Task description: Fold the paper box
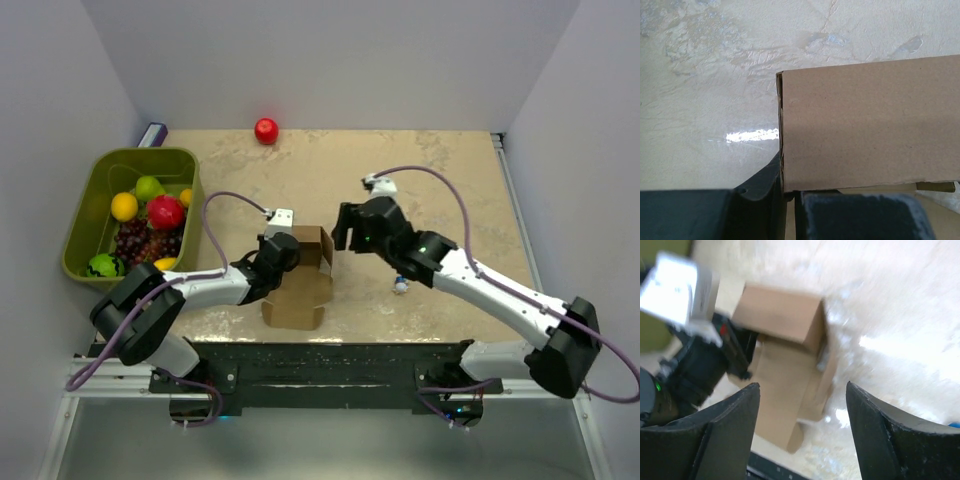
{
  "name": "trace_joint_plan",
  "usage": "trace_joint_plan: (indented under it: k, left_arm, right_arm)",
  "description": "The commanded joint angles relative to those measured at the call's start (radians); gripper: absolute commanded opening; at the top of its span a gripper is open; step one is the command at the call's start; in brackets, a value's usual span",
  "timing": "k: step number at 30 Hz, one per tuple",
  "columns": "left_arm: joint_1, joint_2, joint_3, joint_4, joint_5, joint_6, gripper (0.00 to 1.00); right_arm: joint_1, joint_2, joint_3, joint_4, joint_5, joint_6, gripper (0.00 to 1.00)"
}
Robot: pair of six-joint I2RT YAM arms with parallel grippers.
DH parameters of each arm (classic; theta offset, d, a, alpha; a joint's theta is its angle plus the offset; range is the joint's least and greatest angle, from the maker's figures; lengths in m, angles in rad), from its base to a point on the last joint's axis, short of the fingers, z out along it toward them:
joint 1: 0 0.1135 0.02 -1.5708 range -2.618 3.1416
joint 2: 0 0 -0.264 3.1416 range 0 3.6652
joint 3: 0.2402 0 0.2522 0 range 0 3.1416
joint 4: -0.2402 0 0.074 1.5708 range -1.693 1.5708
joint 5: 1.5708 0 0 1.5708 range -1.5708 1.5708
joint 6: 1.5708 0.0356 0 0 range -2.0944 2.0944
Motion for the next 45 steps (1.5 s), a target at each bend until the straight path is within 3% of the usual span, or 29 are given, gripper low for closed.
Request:
trace_joint_plan:
  k: [1, 6, 12, 17, 24, 40, 45]
  left_arm:
    - [-0.008, -0.01, -0.033, -0.033, 0.013, 0.039, 0.0]
    - [-0.008, -0.006, -0.025, -0.034, 0.024, 0.036, 0.0]
    - [-0.008, -0.013, -0.03, -0.036, 0.041, 0.025, 0.0]
    - [-0.008, -0.01, -0.03, -0.027, 0.09, 0.005, 0.0]
    - [-0.008, -0.018, -0.027, -0.034, 0.101, 0.008, 0.0]
    - [-0.008, -0.016, -0.031, -0.047, 0.115, 0.02, 0.0]
    - [-0.008, -0.023, -0.031, -0.054, 0.118, 0.017, 0.0]
  right_arm:
    - [-0.153, -0.095, -0.098, 0.032, -0.025, -0.062, 0.72]
    - [-0.202, -0.054, -0.205, 0.11, -0.062, -0.086, 0.65]
    - [-0.198, 0.02, -0.308, 0.308, -0.236, -0.132, 0.62]
    - [-0.187, 0.089, -0.333, 0.491, -0.356, -0.169, 0.66]
    - [-0.168, 0.181, -0.322, 0.626, -0.396, -0.217, 0.72]
    - [-0.116, 0.243, -0.371, 0.862, -0.293, -0.253, 0.7]
    - [-0.096, 0.276, -0.366, 0.873, -0.241, -0.252, 0.63]
